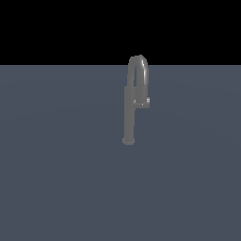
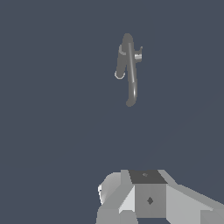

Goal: Turn on the faucet by rotating a designated handle.

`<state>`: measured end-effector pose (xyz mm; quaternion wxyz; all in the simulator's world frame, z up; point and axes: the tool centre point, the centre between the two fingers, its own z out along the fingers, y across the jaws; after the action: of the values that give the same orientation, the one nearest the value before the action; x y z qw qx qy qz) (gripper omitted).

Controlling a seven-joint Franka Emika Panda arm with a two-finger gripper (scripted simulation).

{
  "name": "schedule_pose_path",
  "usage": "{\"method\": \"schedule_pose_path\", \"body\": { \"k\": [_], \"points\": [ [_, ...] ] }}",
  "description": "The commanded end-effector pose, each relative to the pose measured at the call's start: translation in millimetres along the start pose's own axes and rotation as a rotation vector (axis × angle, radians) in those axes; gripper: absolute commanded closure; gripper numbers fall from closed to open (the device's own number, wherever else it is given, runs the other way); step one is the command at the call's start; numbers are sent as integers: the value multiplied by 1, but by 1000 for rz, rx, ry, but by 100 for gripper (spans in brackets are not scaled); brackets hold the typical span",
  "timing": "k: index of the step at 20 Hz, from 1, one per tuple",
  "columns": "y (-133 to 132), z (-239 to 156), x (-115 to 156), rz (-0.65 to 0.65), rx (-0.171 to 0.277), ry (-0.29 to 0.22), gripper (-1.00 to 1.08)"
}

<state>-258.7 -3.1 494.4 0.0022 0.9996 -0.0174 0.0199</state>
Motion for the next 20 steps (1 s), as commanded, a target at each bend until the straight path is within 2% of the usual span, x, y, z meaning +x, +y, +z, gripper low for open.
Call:
{"method": "schedule_pose_path", "body": {
  "k": [1,11,20],
  "points": [
    [0,0,0,0,0,0,108],
    [-1,1,13,33,30,-35,108],
    [0,6,47,121,111,-129,108]
  ]
}}
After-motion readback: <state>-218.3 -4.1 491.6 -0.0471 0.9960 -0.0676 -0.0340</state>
